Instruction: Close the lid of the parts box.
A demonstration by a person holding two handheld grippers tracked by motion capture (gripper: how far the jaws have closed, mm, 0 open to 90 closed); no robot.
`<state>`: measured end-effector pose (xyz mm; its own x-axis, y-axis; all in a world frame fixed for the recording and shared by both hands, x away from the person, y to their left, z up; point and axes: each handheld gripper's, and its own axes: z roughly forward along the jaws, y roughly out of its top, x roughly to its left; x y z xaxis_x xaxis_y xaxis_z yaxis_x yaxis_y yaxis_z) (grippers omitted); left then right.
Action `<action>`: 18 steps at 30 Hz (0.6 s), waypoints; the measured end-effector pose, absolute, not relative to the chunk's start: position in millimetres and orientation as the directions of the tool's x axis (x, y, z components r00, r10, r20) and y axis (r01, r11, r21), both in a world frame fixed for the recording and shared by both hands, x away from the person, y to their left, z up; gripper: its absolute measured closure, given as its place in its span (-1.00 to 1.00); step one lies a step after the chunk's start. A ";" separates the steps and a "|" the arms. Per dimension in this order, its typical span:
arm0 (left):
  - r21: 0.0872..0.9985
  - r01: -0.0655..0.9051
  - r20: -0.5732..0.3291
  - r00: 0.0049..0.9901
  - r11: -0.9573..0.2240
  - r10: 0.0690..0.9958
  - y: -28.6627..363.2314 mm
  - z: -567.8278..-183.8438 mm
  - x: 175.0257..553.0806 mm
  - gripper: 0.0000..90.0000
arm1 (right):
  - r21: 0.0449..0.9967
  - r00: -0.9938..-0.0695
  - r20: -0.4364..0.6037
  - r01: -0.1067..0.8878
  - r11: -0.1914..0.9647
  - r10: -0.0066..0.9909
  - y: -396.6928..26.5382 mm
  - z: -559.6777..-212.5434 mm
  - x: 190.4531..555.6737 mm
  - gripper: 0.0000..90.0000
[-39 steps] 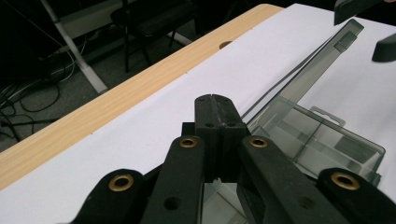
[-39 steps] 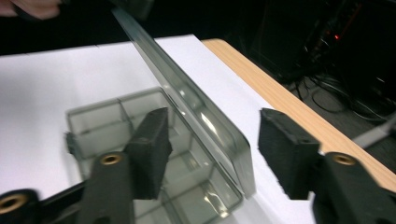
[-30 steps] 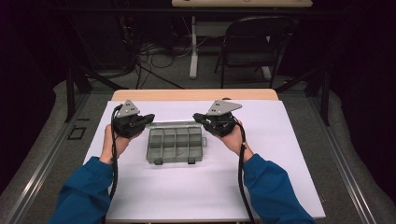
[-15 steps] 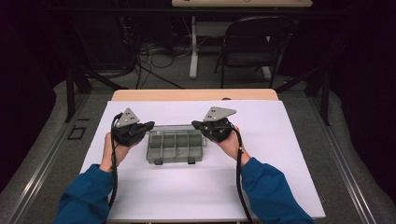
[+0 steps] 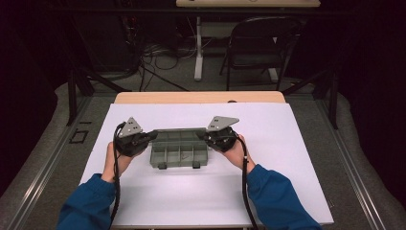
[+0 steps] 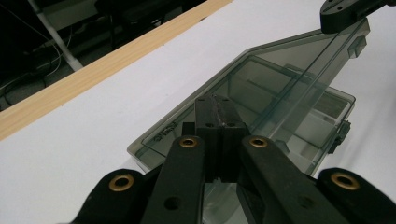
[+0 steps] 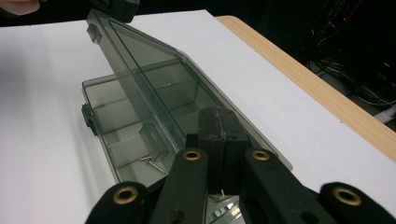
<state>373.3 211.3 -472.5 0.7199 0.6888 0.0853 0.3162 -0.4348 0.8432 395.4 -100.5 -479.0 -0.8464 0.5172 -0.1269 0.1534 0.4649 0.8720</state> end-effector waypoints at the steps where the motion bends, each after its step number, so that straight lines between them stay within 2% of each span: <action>1: 0.842 0.319 0.084 0.720 -0.435 0.689 211.3 -473.6 373.0 1.00 | 0.869 -0.847 -0.128 0.154 0.469 0.515 -100.6 -479.7 394.9 1.00; 18: 0.815 0.348 0.070 0.736 -0.464 0.673 208.0 -490.8 368.0 1.00 | 0.841 -0.861 -0.138 0.159 0.517 0.490 -96.0 -492.4 388.8 1.00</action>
